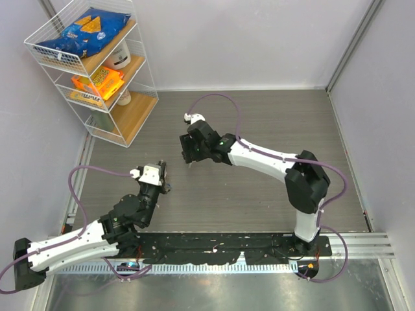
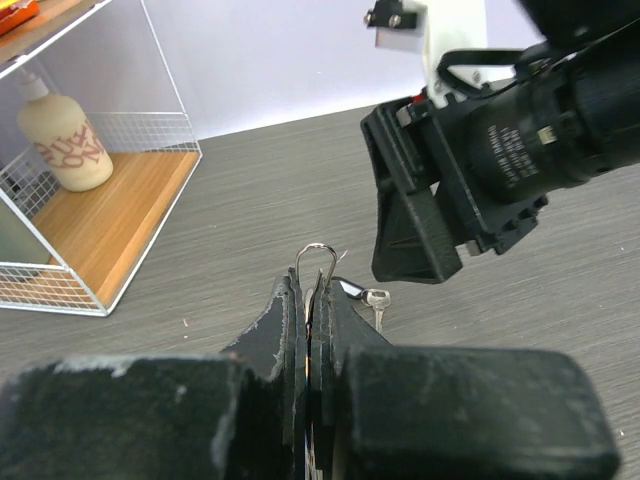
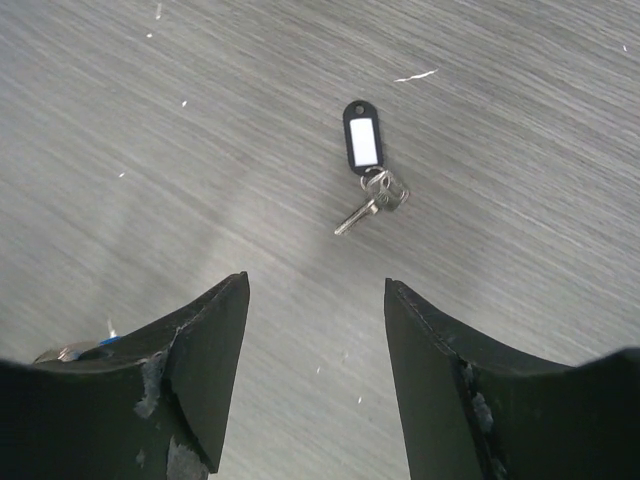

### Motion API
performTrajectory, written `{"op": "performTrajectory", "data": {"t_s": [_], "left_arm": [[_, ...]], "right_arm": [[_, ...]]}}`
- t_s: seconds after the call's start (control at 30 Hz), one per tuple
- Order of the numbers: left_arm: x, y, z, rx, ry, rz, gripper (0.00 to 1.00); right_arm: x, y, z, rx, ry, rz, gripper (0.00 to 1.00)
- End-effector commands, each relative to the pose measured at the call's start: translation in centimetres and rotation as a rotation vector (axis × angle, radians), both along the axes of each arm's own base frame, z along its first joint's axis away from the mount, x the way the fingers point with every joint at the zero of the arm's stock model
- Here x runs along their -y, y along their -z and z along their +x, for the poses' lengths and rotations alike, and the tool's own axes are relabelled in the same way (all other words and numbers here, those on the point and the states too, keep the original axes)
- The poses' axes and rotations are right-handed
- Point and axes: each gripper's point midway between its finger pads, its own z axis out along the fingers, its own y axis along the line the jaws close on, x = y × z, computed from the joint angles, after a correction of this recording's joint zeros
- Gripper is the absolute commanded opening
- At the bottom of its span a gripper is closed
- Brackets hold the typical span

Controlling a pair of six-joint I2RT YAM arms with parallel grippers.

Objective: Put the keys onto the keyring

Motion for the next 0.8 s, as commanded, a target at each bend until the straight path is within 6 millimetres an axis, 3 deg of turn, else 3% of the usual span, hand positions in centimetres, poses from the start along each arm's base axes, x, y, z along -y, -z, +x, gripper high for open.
{"op": "performTrajectory", "data": {"t_s": [0.0, 0.2, 0.4, 0.53, 0.77], "left_arm": [[-0.9, -2.1, 0.1, 0.028, -0.040, -0.071, 0.00], [-0.8, -2.2, -0.1, 0.030, -0.025, -0.082, 0.00], [-0.7, -2.2, -0.1, 0.029, -0.021, -0.082, 0.00], [-0.7, -2.2, -0.1, 0.028, -0.021, -0.080, 0.00], [-0.5, -2.1, 0.0, 0.027, -0.018, -0.076, 0.00]], "right_arm": [[-1.5, -1.3, 2.9, 0.038, 0.003, 0.050, 0.61], [-1.7, 2.9, 4.8, 0.010, -0.031, -0.032, 0.63], [-1.8, 5.8, 6.0, -0.019, -0.093, -0.083, 0.65], [-2.2, 6.7, 6.7, -0.008, -0.132, -0.106, 0.62], [-3.0, 8.0, 6.1, -0.047, -0.211, -0.119, 0.61]]}}
